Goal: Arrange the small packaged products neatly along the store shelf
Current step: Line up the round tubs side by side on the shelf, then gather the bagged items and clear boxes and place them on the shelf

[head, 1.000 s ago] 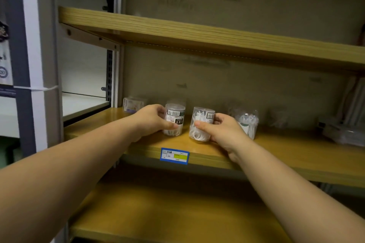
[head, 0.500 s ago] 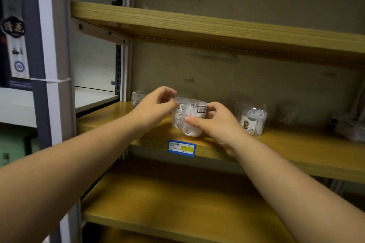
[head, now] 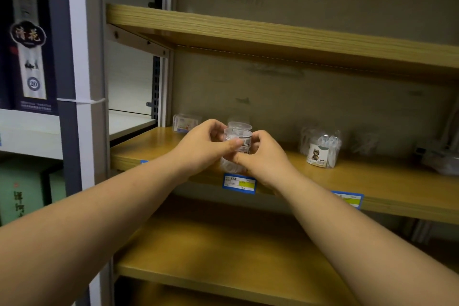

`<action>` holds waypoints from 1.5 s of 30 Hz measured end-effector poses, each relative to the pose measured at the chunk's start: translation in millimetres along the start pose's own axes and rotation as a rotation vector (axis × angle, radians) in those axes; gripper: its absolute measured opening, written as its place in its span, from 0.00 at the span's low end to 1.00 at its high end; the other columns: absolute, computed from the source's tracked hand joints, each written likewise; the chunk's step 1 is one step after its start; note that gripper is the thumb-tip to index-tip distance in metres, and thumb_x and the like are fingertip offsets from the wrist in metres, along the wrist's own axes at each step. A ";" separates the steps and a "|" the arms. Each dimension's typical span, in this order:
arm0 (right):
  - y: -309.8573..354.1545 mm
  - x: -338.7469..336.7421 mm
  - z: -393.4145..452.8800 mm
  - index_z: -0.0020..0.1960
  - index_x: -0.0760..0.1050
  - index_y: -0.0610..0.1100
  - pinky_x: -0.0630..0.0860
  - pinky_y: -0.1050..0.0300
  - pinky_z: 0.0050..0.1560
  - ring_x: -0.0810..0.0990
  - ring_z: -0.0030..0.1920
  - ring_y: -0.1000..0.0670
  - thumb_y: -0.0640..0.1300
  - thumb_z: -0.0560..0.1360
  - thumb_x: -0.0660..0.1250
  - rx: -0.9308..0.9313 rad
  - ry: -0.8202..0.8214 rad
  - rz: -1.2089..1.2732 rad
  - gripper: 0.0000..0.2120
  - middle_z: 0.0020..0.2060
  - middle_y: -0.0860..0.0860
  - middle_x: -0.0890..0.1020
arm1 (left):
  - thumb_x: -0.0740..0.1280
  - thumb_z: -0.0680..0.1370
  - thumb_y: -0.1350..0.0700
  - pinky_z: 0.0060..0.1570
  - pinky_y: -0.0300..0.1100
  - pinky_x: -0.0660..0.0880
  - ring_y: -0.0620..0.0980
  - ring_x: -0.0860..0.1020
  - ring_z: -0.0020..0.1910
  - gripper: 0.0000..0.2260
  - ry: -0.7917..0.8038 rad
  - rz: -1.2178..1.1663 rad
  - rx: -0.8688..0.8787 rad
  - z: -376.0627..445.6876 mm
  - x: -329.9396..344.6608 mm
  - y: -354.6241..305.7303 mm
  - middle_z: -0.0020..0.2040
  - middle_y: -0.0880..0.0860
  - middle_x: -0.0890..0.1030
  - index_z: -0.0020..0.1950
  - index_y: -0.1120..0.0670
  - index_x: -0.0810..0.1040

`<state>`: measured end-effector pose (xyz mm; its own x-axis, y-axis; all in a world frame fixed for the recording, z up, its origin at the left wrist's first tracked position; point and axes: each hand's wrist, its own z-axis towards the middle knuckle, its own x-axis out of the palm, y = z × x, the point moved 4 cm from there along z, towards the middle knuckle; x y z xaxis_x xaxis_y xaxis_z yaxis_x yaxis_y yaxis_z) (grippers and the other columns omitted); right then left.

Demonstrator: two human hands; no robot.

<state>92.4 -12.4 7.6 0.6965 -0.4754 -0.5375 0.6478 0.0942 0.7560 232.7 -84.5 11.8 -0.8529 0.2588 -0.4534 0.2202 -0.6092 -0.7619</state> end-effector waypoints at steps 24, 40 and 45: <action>-122.5 -253.5 -50.4 0.58 0.83 0.48 0.73 0.61 0.50 0.81 0.48 0.54 0.43 0.78 0.70 0.181 -0.265 -0.460 0.10 0.47 0.54 0.84 | 0.62 0.79 0.61 0.61 0.44 0.74 0.47 0.77 0.58 0.15 0.126 0.043 0.303 38.1 230.7 -174.1 0.58 0.48 0.80 0.64 0.51 0.77; -279.9 -406.8 25.3 0.62 0.79 0.52 0.80 0.50 0.59 0.81 0.57 0.48 0.47 0.76 0.70 0.285 -0.115 -0.499 0.15 0.57 0.51 0.82 | 0.77 0.67 0.40 0.66 0.54 0.68 0.64 0.66 0.70 0.45 -0.068 0.450 -0.263 226.2 412.9 -139.4 0.71 0.61 0.63 0.78 0.46 0.57; -295.4 -423.8 35.8 0.60 0.80 0.50 0.78 0.54 0.52 0.81 0.56 0.45 0.49 0.76 0.69 0.270 -0.161 -0.580 0.14 0.56 0.48 0.82 | 0.78 0.67 0.41 0.66 0.55 0.69 0.66 0.67 0.68 0.46 -0.060 0.383 -0.172 250.1 440.2 -130.9 0.70 0.61 0.61 0.78 0.44 0.57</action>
<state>-405.2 130.0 25.5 0.1889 -0.5098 -0.8393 0.7894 -0.4296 0.4385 -290.0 -78.3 27.6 -0.7191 -0.0087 -0.6949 0.5977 -0.5178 -0.6120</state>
